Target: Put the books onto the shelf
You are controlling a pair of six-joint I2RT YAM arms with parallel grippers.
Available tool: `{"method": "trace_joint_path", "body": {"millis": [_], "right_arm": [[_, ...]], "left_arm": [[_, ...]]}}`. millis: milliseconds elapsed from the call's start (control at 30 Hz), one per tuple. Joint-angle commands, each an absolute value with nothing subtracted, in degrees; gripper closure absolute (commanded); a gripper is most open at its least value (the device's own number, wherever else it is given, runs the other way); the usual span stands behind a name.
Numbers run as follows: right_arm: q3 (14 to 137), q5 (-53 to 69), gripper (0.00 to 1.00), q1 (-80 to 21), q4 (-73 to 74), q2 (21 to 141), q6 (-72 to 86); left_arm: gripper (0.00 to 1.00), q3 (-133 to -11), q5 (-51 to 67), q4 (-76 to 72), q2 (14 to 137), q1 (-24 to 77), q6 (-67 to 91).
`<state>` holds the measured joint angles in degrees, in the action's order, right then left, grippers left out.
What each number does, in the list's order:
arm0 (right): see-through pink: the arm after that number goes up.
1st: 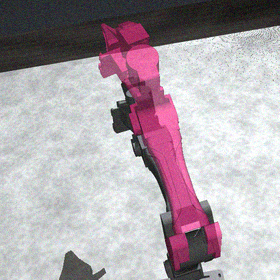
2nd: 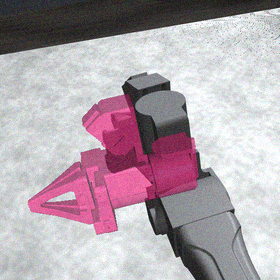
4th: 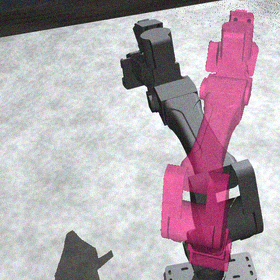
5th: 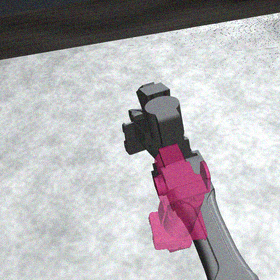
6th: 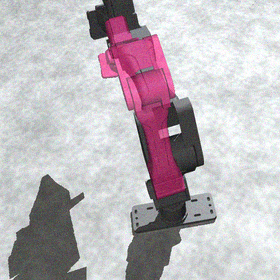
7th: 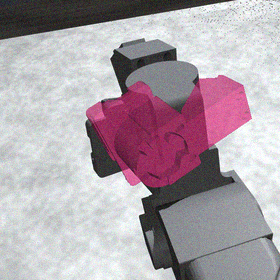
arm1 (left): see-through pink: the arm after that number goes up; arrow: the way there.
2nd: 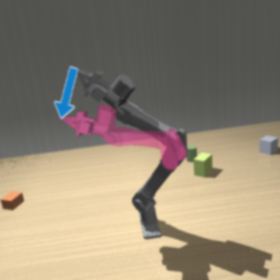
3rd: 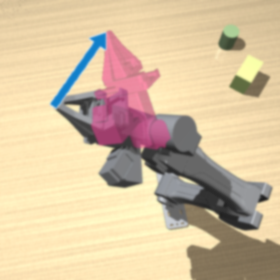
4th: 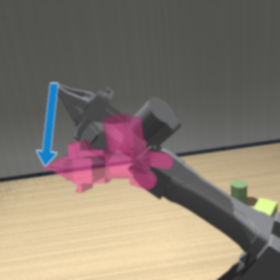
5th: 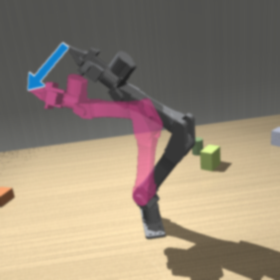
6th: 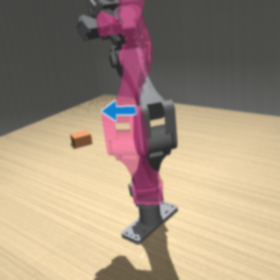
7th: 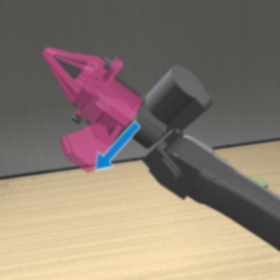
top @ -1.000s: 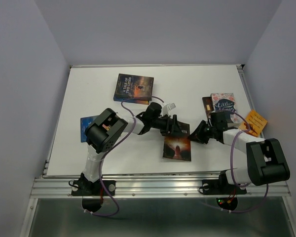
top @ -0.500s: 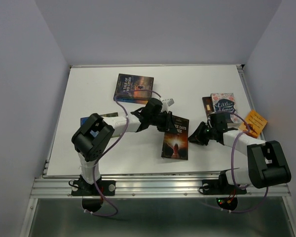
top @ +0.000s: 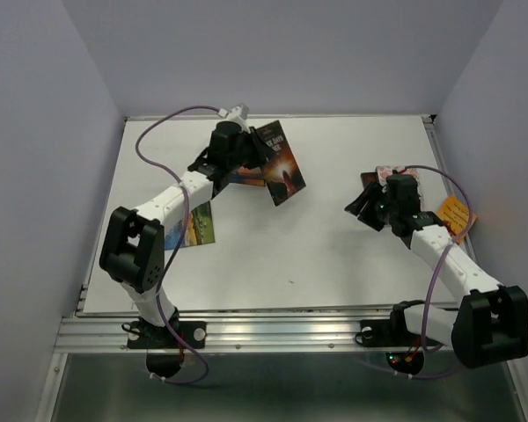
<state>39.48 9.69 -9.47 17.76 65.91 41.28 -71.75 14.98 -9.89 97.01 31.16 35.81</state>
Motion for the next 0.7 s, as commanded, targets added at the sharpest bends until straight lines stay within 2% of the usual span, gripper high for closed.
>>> {"method": "trace_joint_path", "body": {"millis": [0,67,167,200,267,333,467,667], "right_arm": [[44.90,2.03,0.41,-9.84,17.85,65.39,39.82],[47.27,-0.07,0.41,-9.84,17.40,66.35,39.73],[48.95,-3.33,0.34,-9.84,15.30,67.49,40.43],[49.65,-3.60,0.23,-9.84,13.81,67.76,40.60],[50.36,-4.04,0.14,-9.84,12.57,68.55,40.87],[51.76,-4.22,0.00,-9.84,11.34,69.43,41.13],[54.22,-5.01,0.00,-9.32,10.72,71.28,40.69],[55.11,-6.15,0.00,-9.32,10.72,71.89,40.69]], "left_arm": [[1.00,-78.38,5.46,-16.43,94.30,24.71,39.99],[1.00,-81.11,1.43,-16.17,96.50,23.21,41.39],[1.00,-82.35,-3.50,-17.22,99.66,20.75,45.87],[1.00,-82.01,-2.91,-20.45,101.23,19.96,47.97],[1.00,-83.57,-2.81,-22.23,103.52,18.37,50.17],[1.00,-85.60,-3.16,-21.89,107.03,17.84,51.24],[1.00,-87.89,-5.53,-21.70,111.00,17.58,53.43],[1.00,-84.64,-10.19,-23.12,112.76,17.58,56.16]]}}
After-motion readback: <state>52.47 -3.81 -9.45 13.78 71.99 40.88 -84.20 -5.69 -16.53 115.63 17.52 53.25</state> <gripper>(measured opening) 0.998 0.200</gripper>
